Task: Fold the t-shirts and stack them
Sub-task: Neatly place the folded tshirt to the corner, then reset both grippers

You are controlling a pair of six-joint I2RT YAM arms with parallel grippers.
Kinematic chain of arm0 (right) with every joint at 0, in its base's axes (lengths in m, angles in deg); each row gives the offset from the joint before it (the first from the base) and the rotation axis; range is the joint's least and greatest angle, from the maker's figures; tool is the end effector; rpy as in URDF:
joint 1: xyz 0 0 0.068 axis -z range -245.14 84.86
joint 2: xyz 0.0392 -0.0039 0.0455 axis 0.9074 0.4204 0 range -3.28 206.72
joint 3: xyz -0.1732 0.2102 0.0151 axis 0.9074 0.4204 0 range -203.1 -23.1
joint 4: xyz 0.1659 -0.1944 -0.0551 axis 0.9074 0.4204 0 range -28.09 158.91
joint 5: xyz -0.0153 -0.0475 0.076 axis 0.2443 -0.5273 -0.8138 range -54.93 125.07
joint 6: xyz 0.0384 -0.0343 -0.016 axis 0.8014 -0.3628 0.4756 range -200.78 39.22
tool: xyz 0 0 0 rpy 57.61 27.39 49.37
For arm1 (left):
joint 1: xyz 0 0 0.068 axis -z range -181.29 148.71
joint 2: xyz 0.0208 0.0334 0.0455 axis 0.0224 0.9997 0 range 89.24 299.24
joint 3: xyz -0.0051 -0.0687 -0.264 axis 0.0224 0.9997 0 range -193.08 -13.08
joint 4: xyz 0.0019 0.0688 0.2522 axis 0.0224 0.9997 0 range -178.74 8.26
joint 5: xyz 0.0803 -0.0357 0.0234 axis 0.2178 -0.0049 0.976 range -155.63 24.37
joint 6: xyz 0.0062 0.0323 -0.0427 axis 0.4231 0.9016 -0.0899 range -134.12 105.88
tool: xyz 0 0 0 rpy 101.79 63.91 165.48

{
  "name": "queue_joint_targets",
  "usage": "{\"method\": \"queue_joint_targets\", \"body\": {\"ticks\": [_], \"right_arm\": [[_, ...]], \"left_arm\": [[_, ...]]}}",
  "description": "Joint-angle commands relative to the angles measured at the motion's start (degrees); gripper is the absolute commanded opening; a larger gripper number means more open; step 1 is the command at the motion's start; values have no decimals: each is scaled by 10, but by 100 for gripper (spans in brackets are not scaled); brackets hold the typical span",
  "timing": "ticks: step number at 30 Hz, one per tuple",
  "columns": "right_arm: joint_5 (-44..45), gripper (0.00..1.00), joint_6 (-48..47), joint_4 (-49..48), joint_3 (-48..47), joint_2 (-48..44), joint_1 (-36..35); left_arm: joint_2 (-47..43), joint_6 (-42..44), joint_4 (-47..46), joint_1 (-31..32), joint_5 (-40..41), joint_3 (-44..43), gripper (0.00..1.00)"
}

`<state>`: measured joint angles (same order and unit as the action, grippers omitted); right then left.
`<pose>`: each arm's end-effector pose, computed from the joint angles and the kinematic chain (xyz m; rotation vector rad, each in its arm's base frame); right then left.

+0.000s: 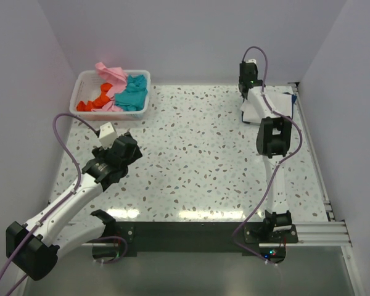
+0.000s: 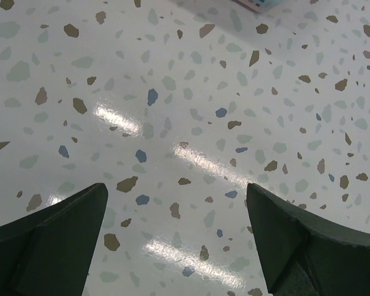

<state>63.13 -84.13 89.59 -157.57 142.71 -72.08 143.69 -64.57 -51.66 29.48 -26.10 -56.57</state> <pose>0.5704 0.0526 0.2044 0.0624 2.2083 -0.5153 0.1717 -0.0758 0.2652 -0.6630 2.0790 0.0502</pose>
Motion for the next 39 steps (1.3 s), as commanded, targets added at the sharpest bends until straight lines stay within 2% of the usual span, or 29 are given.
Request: {"method": "queue_joint_targets", "body": {"ticks": [1,13,17,18,19,22,23,25,26,30,33,38,39], "right_arm": [[27,0,26,-45,-32,-19,8],[-15,0,72,-59,-54,24,9],[-15,20,65,-56,-34,26,9],[-14,32,64,-56,-32,23,10],[-18,39,64,-54,-30,22,10],[-26,54,69,-47,-32,2,11],[-34,63,71,-47,-30,-5,11],[-47,91,77,-46,-29,-23,11],[-63,99,78,-44,-31,-40,11],[-80,99,88,-29,-26,-103,8],[-60,99,79,-22,19,-177,-1],[-66,99,97,-11,170,-316,-20],[-65,99,107,-11,204,-379,-20]], "left_arm": [[-8,-17,5,-4,27,1,100],[3,-22,9,-4,34,4,100],[0,-22,10,-4,34,2,100],[-1,-21,10,-4,34,3,100],[-2,-21,9,-4,33,3,100],[-5,-22,11,-4,30,2,100],[-5,-22,12,-4,30,2,100],[-8,-22,13,-4,27,-1,100],[-8,-22,14,-4,27,-3,100],[-18,-23,19,-4,19,-10,100],[-23,-19,22,-4,13,-20,100],[-30,-22,48,-4,-7,-45,100],[-32,-21,50,-4,-11,-47,100]]}}
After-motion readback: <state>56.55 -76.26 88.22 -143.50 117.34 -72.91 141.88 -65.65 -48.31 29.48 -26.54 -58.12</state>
